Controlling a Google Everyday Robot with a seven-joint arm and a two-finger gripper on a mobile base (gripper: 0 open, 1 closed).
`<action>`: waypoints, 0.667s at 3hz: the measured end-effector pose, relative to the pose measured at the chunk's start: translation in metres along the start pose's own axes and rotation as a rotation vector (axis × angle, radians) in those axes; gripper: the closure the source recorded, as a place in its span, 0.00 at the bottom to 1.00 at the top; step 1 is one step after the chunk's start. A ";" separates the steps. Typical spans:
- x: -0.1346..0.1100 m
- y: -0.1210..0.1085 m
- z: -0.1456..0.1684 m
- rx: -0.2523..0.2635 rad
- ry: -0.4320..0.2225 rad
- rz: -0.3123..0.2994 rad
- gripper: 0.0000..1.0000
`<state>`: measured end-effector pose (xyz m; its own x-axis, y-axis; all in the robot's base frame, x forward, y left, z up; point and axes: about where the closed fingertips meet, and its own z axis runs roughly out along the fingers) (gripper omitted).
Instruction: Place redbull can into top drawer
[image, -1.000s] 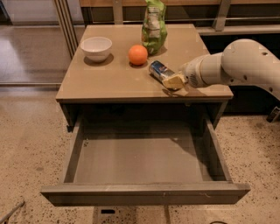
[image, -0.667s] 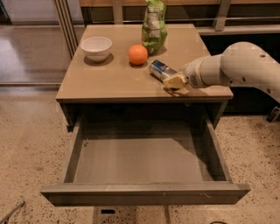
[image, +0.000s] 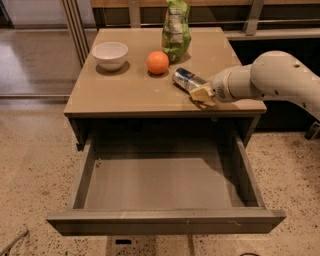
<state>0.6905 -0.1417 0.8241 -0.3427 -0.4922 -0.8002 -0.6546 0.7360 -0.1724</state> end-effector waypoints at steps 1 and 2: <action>0.000 0.000 0.000 0.000 0.000 0.000 1.00; 0.000 0.004 -0.004 -0.046 0.002 -0.016 1.00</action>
Offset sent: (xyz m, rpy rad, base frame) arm -0.0498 -0.0024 0.0143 0.0272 0.1356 0.3691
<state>0.6851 -0.1407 0.8253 -0.3333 -0.5049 -0.7962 -0.6906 0.7057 -0.1584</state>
